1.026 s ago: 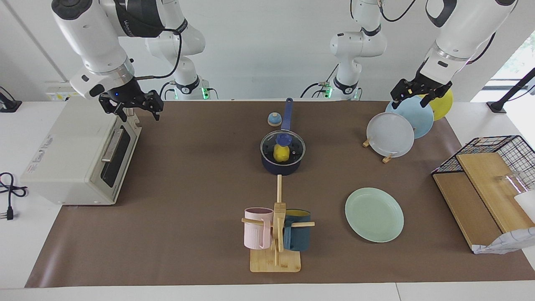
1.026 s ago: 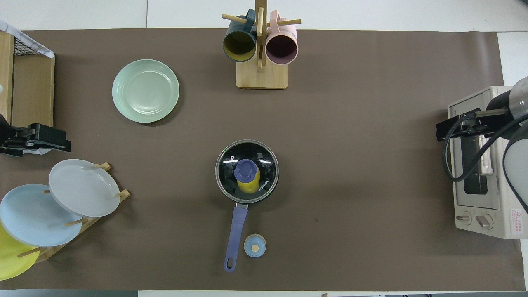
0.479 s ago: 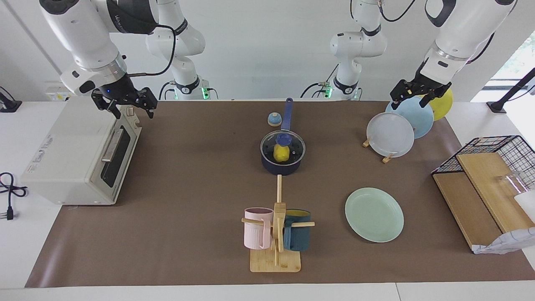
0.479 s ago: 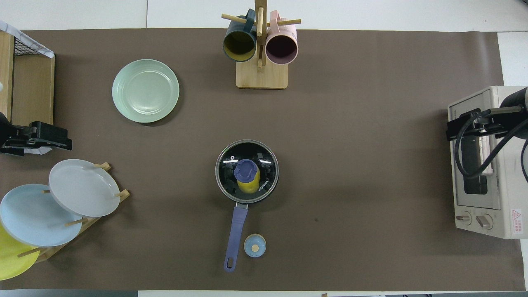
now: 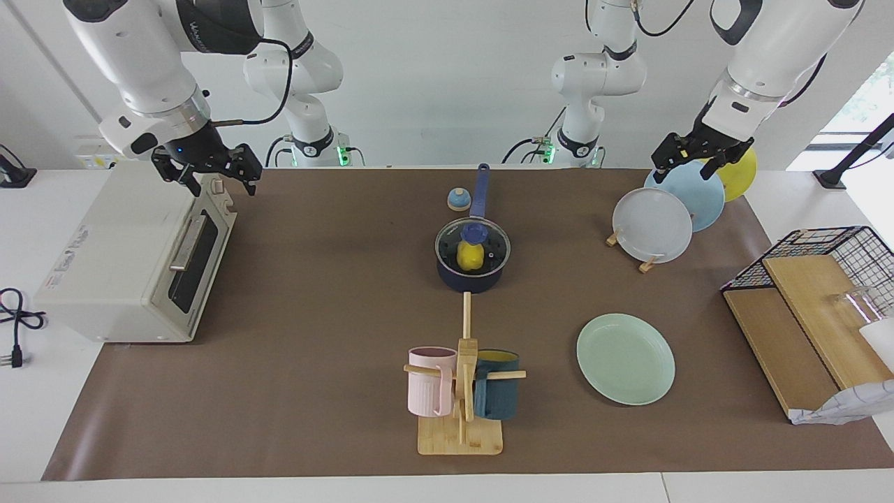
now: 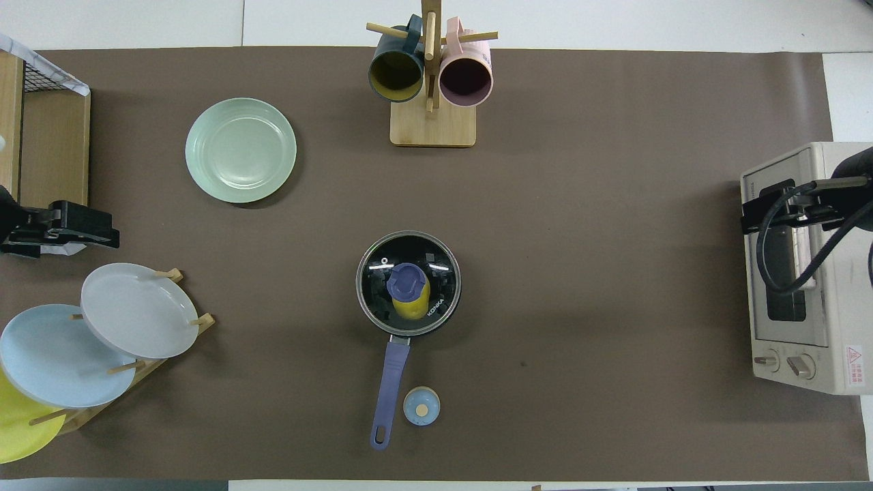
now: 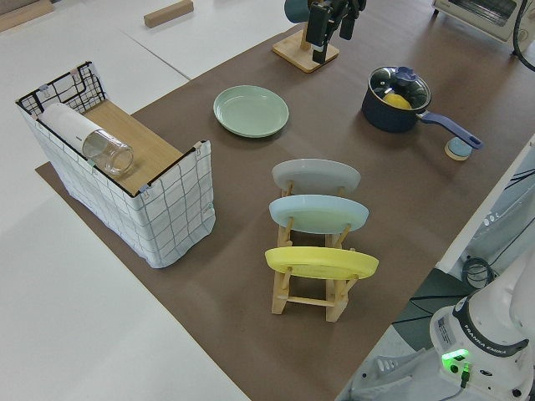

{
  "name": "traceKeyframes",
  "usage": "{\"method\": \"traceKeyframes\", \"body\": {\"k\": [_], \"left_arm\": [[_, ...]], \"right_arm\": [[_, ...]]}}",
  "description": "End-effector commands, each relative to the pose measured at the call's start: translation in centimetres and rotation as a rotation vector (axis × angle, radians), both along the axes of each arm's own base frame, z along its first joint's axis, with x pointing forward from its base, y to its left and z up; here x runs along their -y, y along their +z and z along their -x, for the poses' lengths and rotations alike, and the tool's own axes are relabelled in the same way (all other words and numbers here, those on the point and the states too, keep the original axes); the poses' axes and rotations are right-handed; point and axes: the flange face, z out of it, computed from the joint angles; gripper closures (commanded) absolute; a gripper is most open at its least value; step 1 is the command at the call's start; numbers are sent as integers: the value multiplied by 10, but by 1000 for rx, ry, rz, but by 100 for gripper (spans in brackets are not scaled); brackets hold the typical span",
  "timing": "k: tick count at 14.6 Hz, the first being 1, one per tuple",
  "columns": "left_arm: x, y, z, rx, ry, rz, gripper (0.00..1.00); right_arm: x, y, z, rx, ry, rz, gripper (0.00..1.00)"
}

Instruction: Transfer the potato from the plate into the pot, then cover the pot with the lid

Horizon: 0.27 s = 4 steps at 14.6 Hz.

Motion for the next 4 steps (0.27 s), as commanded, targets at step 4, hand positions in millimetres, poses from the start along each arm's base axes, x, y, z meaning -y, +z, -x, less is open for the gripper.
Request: {"method": "traceKeyframes", "body": {"k": [4], "left_arm": [[0, 0, 2, 12, 15, 11, 0]], "right_arm": [[6, 8, 8, 2, 3, -16, 0]]}}
